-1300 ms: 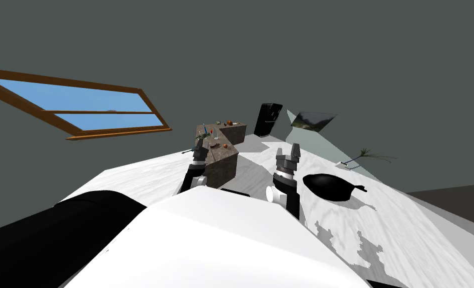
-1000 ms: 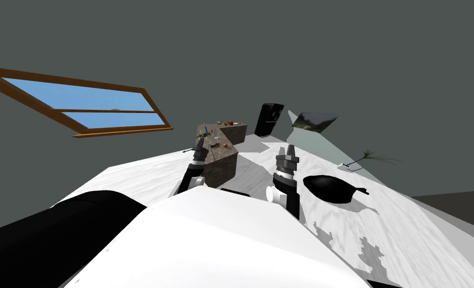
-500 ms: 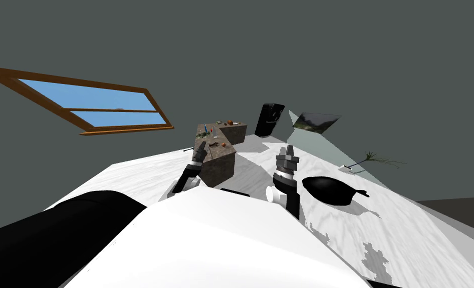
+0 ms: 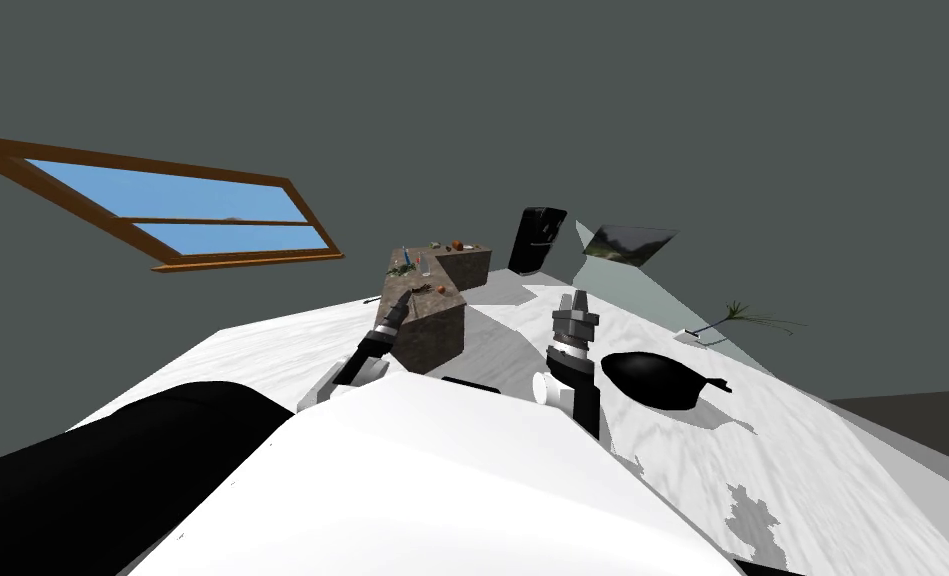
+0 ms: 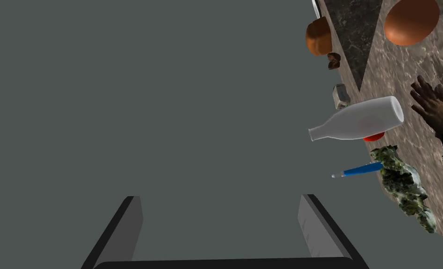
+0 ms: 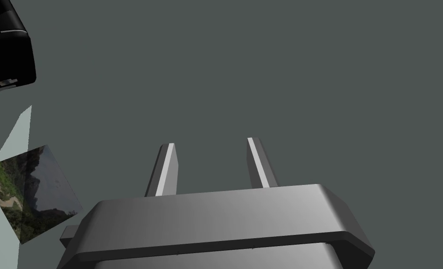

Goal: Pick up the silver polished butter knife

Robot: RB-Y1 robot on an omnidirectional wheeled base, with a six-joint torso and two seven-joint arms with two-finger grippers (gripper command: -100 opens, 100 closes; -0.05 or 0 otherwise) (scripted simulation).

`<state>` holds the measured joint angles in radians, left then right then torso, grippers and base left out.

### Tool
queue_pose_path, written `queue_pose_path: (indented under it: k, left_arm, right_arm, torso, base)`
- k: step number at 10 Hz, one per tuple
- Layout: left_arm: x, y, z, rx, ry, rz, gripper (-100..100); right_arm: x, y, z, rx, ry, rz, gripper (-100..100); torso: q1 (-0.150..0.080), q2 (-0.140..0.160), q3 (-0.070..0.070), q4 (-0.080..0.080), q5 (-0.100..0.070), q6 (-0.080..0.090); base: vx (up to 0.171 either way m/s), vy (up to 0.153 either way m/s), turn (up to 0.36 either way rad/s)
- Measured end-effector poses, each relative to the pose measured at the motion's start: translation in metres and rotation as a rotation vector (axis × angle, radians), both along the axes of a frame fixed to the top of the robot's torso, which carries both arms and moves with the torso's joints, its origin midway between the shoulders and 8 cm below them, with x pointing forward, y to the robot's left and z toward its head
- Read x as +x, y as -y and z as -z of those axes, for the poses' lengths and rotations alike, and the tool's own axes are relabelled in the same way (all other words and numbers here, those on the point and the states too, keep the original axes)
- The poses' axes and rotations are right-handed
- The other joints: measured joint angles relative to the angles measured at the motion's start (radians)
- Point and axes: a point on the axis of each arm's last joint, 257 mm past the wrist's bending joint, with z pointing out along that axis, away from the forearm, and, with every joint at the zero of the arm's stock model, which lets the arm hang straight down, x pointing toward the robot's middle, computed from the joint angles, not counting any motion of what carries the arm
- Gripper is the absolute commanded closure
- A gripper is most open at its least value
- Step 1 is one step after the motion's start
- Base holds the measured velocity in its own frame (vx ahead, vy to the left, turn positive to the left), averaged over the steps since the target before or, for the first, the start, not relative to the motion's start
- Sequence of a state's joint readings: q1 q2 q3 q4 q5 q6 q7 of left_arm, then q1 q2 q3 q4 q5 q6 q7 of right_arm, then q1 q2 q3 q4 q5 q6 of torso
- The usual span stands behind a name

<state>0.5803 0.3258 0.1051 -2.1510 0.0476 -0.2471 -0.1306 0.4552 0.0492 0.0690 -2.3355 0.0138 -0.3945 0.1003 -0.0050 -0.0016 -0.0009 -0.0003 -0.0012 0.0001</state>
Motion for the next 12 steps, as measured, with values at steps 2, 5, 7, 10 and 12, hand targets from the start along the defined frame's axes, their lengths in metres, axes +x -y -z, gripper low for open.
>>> queue_pose_path:
  k: [2,5,7,10,12]
  left_arm:
    - [-0.002,-0.028,0.03,0.056,-0.103,-0.033,-100]
    - [-0.012,-0.061,0.07,0.119,-0.241,-0.078,-100]
    - [-0.03,-0.102,0.106,0.167,-0.371,-0.124,-100]
    - [-0.06,-0.145,0.15,0.231,-0.538,-0.182,-100]
    - [-0.079,-0.168,0.163,0.26,-0.615,-0.211,-100]
  right_arm:
    - [0.0,0.0,0.0,0.0,0.0,0.0,0]
    - [0.0,0.0,0.0,0.0,0.0,0.0,0]
    - [0.0,0.0,0.0,0.0,0.0,0.0,0]
    - [0.0,0.0,0.0,0.0,0.0,0.0,0]
    - [0.0,0.0,0.0,0.0,0.0,0.0,0]
  torso:
    - [-0.001,-0.002,-0.001,0.0,0.0,0.0]
    - [0.0,-0.002,-0.001,0.0,0.0,0.0]
    - [-0.001,-0.003,-0.002,-0.001,0.0,0.0]
    - [0.0,-0.004,-0.002,-0.001,0.0,0.0]
    - [0.002,-0.002,-0.001,0.0,0.0,0.0]
  base:
    - [0.06,-0.119,-0.082]
    - [0.053,-0.087,-0.069]
    - [0.091,-0.102,-0.117]
    - [0.083,-0.074,-0.093]
    - [0.06,-0.045,-0.072]
